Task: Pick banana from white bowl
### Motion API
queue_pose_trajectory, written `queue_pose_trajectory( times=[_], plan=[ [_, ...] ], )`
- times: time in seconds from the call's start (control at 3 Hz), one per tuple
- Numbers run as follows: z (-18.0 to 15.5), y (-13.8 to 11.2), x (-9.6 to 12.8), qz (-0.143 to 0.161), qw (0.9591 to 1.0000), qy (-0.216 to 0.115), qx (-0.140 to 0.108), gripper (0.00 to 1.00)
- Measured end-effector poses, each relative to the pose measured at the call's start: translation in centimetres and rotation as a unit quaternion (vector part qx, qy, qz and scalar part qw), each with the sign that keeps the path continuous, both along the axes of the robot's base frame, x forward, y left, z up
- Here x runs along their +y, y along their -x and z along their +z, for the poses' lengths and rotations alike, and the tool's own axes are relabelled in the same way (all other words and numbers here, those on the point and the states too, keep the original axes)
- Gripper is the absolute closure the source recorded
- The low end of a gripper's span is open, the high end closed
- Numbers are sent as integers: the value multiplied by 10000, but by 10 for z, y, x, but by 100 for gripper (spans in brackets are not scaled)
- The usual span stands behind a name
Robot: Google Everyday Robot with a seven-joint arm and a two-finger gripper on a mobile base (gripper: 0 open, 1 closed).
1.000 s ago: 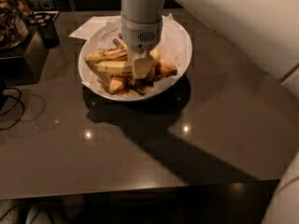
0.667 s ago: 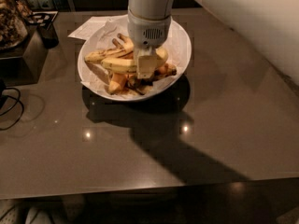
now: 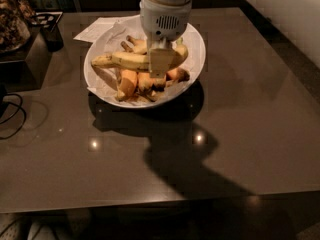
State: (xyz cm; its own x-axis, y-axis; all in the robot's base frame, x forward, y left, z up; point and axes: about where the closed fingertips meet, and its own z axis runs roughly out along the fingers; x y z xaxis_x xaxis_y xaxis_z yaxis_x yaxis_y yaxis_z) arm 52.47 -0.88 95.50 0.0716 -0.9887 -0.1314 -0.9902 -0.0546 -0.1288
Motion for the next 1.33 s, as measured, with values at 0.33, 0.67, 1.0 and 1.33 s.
queue_pose_trajectory(
  times=[0.33, 0.67, 1.0, 1.33],
  plan=[
    [0, 0, 0, -7, 10000, 0, 0, 100],
    [5, -5, 7, 0, 9999, -34, -123, 100],
    [31, 7, 25, 98, 9996, -48, -244, 100],
    [60, 26, 61, 158, 9982, -364, -450, 100]
  ],
)
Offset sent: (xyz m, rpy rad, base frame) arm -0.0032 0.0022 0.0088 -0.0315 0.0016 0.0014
